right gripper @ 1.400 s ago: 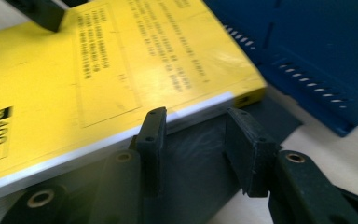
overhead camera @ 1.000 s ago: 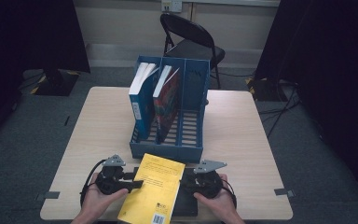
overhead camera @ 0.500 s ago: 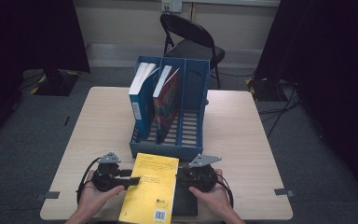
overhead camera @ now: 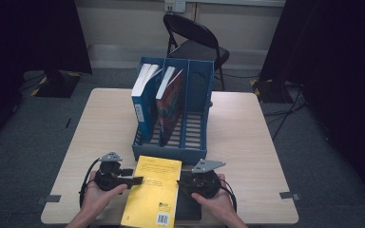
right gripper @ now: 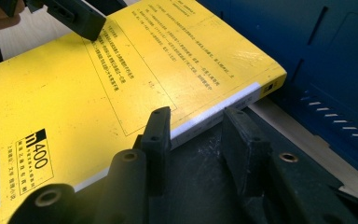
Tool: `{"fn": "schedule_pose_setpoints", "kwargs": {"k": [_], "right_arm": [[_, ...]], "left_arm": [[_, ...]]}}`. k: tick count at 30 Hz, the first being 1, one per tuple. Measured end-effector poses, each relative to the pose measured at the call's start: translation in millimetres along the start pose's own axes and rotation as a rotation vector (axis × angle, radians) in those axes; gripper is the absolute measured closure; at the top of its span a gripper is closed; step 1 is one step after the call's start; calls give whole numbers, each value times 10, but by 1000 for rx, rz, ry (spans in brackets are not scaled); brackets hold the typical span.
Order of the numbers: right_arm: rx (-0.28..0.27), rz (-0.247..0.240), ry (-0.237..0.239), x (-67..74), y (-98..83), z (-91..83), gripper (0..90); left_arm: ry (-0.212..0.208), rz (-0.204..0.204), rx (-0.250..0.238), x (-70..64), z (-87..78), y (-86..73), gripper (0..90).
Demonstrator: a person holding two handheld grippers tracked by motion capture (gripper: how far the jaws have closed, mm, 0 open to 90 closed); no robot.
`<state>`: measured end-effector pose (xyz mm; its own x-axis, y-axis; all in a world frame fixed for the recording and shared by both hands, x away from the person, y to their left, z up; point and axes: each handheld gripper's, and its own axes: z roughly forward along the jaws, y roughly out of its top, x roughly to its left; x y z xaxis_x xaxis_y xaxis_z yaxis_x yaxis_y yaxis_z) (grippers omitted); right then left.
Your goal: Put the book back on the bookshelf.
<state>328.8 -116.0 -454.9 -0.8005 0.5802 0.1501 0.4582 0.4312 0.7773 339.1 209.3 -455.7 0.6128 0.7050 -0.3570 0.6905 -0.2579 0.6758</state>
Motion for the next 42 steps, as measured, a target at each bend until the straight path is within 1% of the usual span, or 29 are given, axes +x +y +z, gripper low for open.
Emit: {"fn": "schedule_pose_setpoints", "kwargs": {"k": [2, 3, 6, 7, 9, 13, 14, 15, 19, 20, 21, 25, 26, 27, 28, 29, 30, 31, 32, 33, 35, 36, 38, 39, 40, 42], "right_arm": [[0, 5, 6, -8, 3, 7, 630], [-2, 9, 9, -11, 4, 15, 630], [-1, 5, 11, -12, 9, 21, 629], [-1, 5, 8, -6, 12, 26, 629], [-1, 2, 7, -3, 15, 28, 629], [0, 2, 9, -8, 15, 28, 628], [0, 2, 9, -8, 15, 28, 628], [1, -1, 8, -6, 15, 29, 628], [4, -6, 5, -3, 9, 29, 628], [5, -6, 5, -2, 9, 28, 628], [6, -5, 5, -3, 6, 29, 628], [6, -5, 4, -1, 4, 29, 628], [4, -8, 3, 1, 2, 28, 629], [4, -8, 3, 1, 2, 28, 629], [3, -10, 1, 5, -1, 27, 629], [3, -11, -2, 8, -1, 26, 629], [3, -11, -2, 8, -1, 26, 629], [2, -10, -1, 7, -1, 27, 629], [2, -9, 0, 6, -1, 28, 628], [3, -11, -3, 9, -1, 26, 629], [3, -12, -3, 9, -1, 26, 629], [2, -11, 0, 6, -2, 28, 629], [2, -11, 0, 6, -2, 27, 629], [1, -10, 2, 1, -3, 28, 629], [1, -8, 2, 1, -3, 28, 629], [2, -8, 1, 3, -3, 28, 629]], "left_arm": [[-3, 1, 1, 7, 2, 3, 386], [4, -1, -1, 0, 2, 0, 385], [6, 2, -1, -6, 1, 0, 386], [-22, -19, 8, -2, 4, 3, 396], [-20, -12, 11, -12, 9, 3, 405], [-15, -19, 2, -26, -1, 5, 407], [-34, -38, -4, -13, -12, 7, 407], [-69, -66, -25, 24, -31, 5, 407], [-84, -56, -36, 30, -45, 4, 401], [-85, -58, -40, 20, -43, 3, 390], [-76, -45, -41, -8, -50, 8, 376], [-72, -38, -42, -30, -61, 13, 374], [-45, -29, -28, -70, -68, 7, 388], [-45, -29, -28, -70, -68, 7, 387], [-37, -20, -24, -101, -69, 1, 387], [-29, -7, -21, -124, -70, -5, 364], [-24, -4, -19, -139, -73, -10, 364], [-25, -12, -19, -139, -78, -12, 364], [-34, -22, -23, -130, -84, -15, 365], [-54, -43, -27, -104, -96, -17, 366], [-59, -51, -28, -97, -104, -21, 376], [-116, -51, -31, -90, -123, -26, 467], [-120, -57, -37, -106, -129, -28, 470], [-103, -47, -31, -142, -123, -33, 464], [-109, -47, -25, -150, -112, -36, 450], [-105, -50, -23, -153, -99, -39, 445]]}}
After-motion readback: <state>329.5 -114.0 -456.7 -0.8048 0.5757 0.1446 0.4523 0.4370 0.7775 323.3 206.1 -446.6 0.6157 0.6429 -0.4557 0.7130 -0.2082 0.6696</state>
